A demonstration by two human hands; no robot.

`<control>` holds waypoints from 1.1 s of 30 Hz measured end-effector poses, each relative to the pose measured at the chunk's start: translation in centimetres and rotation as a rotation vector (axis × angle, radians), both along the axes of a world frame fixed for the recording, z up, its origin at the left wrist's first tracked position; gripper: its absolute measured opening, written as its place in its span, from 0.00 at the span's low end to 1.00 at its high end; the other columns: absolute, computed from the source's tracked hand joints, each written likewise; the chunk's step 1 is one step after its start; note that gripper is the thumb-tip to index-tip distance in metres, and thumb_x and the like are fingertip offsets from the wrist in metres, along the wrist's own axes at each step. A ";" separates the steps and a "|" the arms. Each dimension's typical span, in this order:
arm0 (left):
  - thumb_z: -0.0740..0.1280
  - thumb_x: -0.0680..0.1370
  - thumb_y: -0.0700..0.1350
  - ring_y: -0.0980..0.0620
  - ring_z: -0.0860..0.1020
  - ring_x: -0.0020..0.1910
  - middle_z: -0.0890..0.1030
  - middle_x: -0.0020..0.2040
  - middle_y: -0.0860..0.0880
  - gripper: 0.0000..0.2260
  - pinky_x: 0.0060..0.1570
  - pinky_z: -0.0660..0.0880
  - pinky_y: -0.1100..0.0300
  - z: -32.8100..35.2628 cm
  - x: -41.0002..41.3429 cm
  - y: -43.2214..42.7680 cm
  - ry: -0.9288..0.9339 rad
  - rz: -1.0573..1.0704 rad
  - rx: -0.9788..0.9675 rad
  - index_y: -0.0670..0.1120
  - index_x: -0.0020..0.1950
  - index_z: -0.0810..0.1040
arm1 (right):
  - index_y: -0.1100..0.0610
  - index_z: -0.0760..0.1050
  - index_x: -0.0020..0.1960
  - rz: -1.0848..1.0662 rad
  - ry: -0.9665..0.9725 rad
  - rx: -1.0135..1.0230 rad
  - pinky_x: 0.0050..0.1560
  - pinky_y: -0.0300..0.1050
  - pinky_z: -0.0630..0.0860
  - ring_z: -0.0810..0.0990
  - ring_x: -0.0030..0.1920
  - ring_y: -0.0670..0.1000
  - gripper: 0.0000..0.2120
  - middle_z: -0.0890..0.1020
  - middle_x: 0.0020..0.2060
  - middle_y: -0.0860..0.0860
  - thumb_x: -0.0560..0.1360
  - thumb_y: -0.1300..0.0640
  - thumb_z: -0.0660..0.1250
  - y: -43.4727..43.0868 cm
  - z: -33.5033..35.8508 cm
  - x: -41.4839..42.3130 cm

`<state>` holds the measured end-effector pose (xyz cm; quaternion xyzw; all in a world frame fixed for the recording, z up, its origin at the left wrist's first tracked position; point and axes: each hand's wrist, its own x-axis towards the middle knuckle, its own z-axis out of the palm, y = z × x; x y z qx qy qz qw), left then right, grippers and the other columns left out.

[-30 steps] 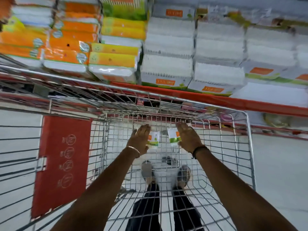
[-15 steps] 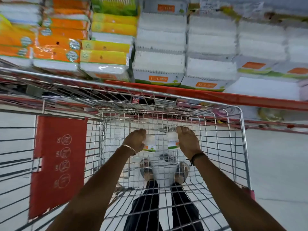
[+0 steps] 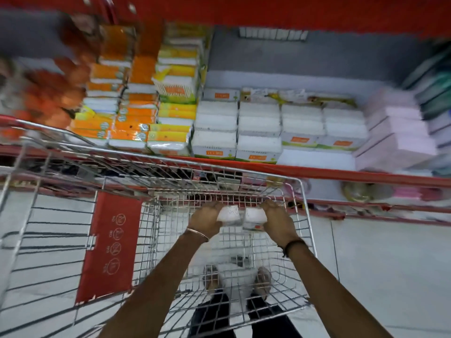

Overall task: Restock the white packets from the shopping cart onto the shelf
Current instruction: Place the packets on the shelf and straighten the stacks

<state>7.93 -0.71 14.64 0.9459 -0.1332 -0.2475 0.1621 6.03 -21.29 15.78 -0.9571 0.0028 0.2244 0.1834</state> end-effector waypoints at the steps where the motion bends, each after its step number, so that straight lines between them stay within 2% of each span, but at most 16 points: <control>1: 0.67 0.74 0.43 0.43 0.70 0.64 0.72 0.66 0.43 0.23 0.59 0.73 0.51 1.1 0.0 -0.5 -0.015 -0.005 0.004 0.45 0.68 0.67 | 0.58 0.69 0.66 0.007 -0.017 0.002 0.61 0.50 0.74 0.72 0.65 0.57 0.27 0.73 0.66 0.55 0.69 0.67 0.70 -0.4 1.1 0.1; 5: 0.67 0.75 0.42 0.44 0.68 0.67 0.69 0.69 0.44 0.24 0.62 0.71 0.51 5.4 0.3 -2.8 -0.095 -0.004 -0.022 0.46 0.69 0.66 | 0.57 0.72 0.64 0.013 -0.103 0.038 0.61 0.52 0.74 0.74 0.63 0.59 0.27 0.75 0.65 0.56 0.67 0.69 0.69 -2.5 5.4 1.0; 8: 0.66 0.74 0.41 0.44 0.69 0.67 0.71 0.68 0.44 0.24 0.60 0.72 0.51 8.7 0.7 -4.8 -0.179 -0.025 -0.038 0.46 0.69 0.66 | 0.57 0.73 0.62 -0.004 -0.162 0.046 0.60 0.49 0.73 0.73 0.63 0.58 0.26 0.76 0.62 0.56 0.66 0.71 0.69 -4.6 8.7 1.5; 13: 0.66 0.74 0.41 0.45 0.67 0.68 0.69 0.70 0.44 0.25 0.62 0.70 0.52 13.3 2.2 -8.1 -0.307 -0.077 -0.061 0.46 0.70 0.64 | 0.57 0.71 0.63 -0.033 -0.191 0.004 0.61 0.48 0.70 0.68 0.65 0.58 0.26 0.73 0.62 0.55 0.67 0.67 0.71 -8.9 13.5 2.8; 17: 0.65 0.75 0.40 0.46 0.65 0.69 0.68 0.70 0.45 0.25 0.63 0.70 0.51 15.9 3.4 -11.4 -0.366 -0.109 -0.104 0.45 0.71 0.64 | 0.58 0.70 0.66 -0.080 -0.259 -0.016 0.65 0.47 0.66 0.68 0.67 0.57 0.27 0.71 0.67 0.55 0.68 0.68 0.70 -12.7 15.5 3.7; 19: 0.65 0.75 0.40 0.46 0.65 0.68 0.69 0.69 0.45 0.24 0.62 0.69 0.53 16.5 3.9 -12.9 -0.399 -0.136 -0.133 0.45 0.70 0.64 | 0.58 0.70 0.65 -0.105 -0.293 -0.027 0.66 0.49 0.68 0.68 0.66 0.57 0.27 0.72 0.66 0.55 0.68 0.70 0.69 -14.1 15.9 4.4; 22: 0.66 0.74 0.41 0.46 0.67 0.67 0.71 0.68 0.44 0.24 0.62 0.68 0.54 16.6 4.3 -15.2 -0.449 -0.181 -0.178 0.44 0.70 0.65 | 0.58 0.70 0.64 -0.136 -0.342 -0.058 0.60 0.52 0.74 0.69 0.64 0.57 0.27 0.73 0.62 0.54 0.67 0.71 0.69 -15.9 16.5 5.4; 27: 0.67 0.72 0.37 0.42 0.70 0.64 0.74 0.65 0.41 0.24 0.65 0.68 0.52 15.7 4.8 -17.8 -0.590 -0.165 -0.281 0.41 0.67 0.68 | 0.59 0.71 0.62 -0.163 -0.398 -0.065 0.57 0.53 0.76 0.70 0.62 0.59 0.26 0.75 0.60 0.56 0.66 0.72 0.70 -17.6 16.3 7.3; 33: 0.68 0.67 0.29 0.39 0.72 0.61 0.76 0.61 0.38 0.26 0.65 0.68 0.51 13.8 6.5 -19.8 -0.614 -0.094 -0.272 0.37 0.65 0.70 | 0.58 0.70 0.63 -0.135 -0.354 -0.080 0.66 0.57 0.69 0.69 0.64 0.59 0.26 0.74 0.62 0.56 0.67 0.70 0.71 -18.2 14.4 9.2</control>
